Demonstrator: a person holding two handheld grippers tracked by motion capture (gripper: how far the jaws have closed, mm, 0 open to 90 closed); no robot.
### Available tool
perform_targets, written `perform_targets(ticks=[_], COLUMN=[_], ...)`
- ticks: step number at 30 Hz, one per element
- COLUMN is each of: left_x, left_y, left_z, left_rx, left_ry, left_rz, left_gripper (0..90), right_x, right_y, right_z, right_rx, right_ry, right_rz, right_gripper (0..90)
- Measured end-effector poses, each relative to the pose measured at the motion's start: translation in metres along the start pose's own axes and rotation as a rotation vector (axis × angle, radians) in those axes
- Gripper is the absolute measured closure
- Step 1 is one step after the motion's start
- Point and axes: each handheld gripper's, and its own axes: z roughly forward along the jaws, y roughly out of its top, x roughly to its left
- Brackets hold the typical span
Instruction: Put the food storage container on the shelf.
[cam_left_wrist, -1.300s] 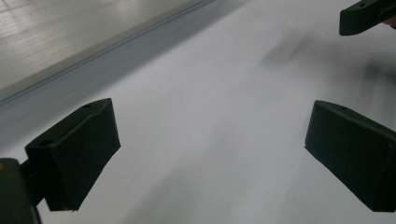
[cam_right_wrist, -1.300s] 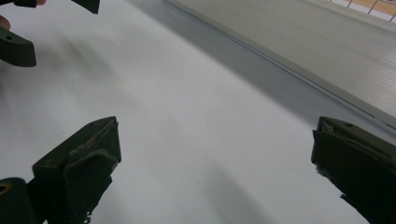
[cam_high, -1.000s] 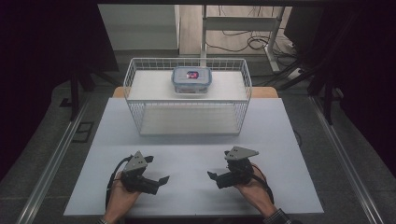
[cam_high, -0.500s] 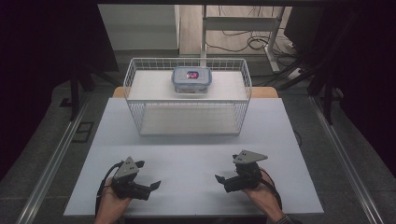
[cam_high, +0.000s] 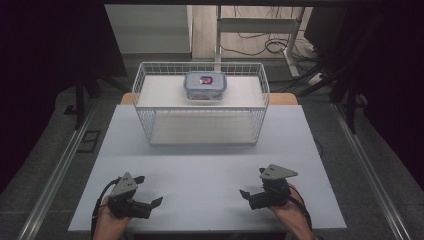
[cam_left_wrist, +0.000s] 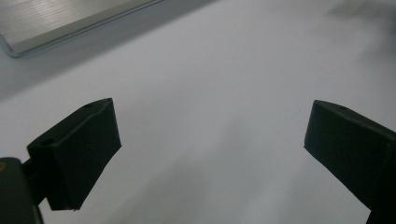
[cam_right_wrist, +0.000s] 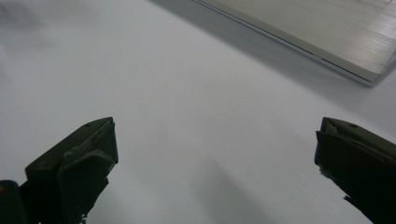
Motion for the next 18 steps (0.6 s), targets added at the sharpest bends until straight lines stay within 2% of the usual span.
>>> perform_targets(ticks=[18], left_x=[0.01], left_y=[-0.021], left_z=[-0.03], left_rx=[-0.011], left_ry=[0.071], left_rz=[-0.037], left_gripper=[3.1], right_x=[-0.013], right_y=[-0.024], right_z=[-0.03], right_rx=[-0.002], right_ry=[-0.091], right_rz=[0.045], right_gripper=[0.0])
